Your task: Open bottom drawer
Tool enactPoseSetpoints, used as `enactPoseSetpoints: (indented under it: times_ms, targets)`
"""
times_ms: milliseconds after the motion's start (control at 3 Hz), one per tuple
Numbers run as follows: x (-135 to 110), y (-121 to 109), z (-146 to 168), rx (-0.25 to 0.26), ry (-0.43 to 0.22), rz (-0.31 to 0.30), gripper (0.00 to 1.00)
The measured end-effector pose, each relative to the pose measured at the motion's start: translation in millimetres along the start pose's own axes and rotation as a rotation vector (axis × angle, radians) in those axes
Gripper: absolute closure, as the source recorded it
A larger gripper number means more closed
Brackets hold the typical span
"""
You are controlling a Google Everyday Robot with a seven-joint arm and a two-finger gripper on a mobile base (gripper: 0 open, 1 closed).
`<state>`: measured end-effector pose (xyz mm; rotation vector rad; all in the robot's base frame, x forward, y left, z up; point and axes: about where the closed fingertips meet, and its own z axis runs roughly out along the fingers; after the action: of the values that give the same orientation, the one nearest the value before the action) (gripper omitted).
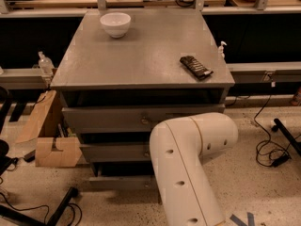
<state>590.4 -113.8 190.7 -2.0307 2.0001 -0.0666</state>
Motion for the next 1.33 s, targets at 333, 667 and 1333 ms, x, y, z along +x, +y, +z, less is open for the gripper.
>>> enactPoseSetpoints:
  times_ms: [333, 667, 1333]
  targets:
    - [0, 1, 0, -0.001, -0.001, 0.001, 1.00]
    - [2, 6, 0, -0.008, -0.008, 0.004, 1.00]
    - [8, 30, -5, -0.037, -0.018, 0.031, 1.00]
